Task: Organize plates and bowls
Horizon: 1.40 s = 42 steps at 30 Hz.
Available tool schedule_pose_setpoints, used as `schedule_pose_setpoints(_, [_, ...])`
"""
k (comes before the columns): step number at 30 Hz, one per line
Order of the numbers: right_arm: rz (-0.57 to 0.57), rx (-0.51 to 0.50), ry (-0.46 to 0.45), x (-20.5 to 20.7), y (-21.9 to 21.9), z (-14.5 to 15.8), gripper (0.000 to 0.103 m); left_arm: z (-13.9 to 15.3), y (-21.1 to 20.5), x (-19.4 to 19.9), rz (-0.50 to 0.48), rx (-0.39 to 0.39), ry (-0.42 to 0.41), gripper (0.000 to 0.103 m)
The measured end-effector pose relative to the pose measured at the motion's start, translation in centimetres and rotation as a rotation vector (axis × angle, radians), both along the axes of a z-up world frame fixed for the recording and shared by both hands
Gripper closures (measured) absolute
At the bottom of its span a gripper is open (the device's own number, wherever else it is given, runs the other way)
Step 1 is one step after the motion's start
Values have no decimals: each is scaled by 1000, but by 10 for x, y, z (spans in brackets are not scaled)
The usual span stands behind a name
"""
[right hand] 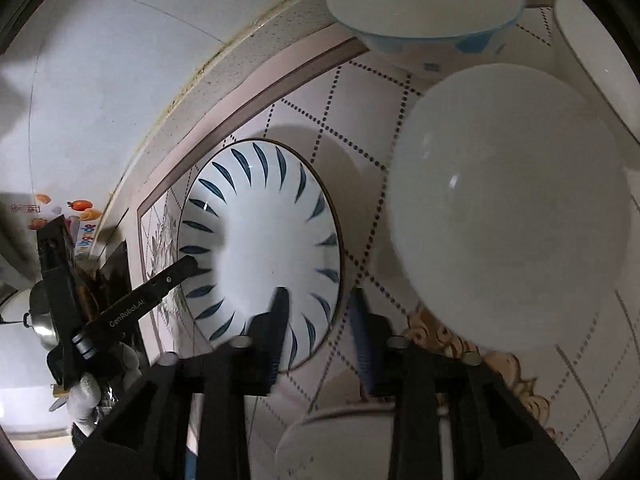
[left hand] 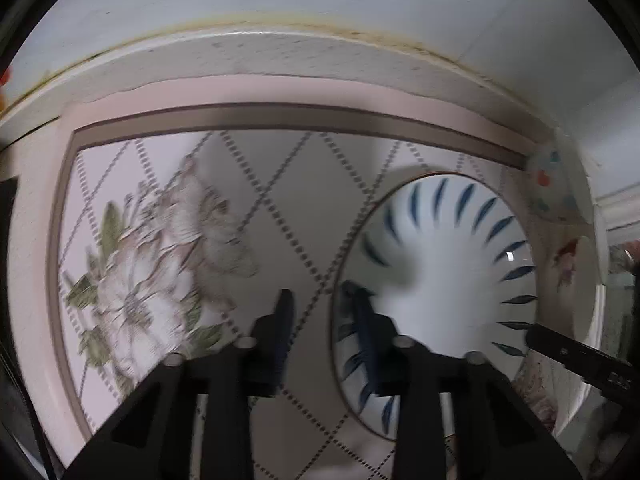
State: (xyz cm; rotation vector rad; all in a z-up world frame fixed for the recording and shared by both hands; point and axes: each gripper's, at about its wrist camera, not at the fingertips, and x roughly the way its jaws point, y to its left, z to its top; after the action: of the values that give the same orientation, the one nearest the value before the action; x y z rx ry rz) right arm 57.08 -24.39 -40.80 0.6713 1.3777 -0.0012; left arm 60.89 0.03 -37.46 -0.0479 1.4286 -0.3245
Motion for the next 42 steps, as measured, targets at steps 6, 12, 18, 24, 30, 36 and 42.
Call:
schedule_pose_setpoints(6, [1,-39,-29,-1,1,-6,92,1,-11,3,-41,26,-36,89])
schedule_pose_setpoints(12, [17,-59,-51,-8,0,-2,92,11,-9,-13,-58,53,-78,90])
schedule_pose_setpoints(18, [64,-83,-87,-24,0,17,92,31,-5,-44,-54,40,-113,90])
schedule_pose_setpoints(24, [94,-73,-142,-54,-9,49,92,65,-6,-82,-47,20,-149,90])
schedule_pose_setpoints(30, [136,-63,-200,-96,-26,89,92,106,-20,-122,-32,-1,-196,90])
schedule_pose_setpoints(36, [179,-55,-221,-146,-47,119,92,120,-41,-167,-21,-17,-206,90])
schedule_pose_setpoints(42, [218,-52,-213,-188,-63,125,92,113,-56,-204,-5,-4,-180,90])
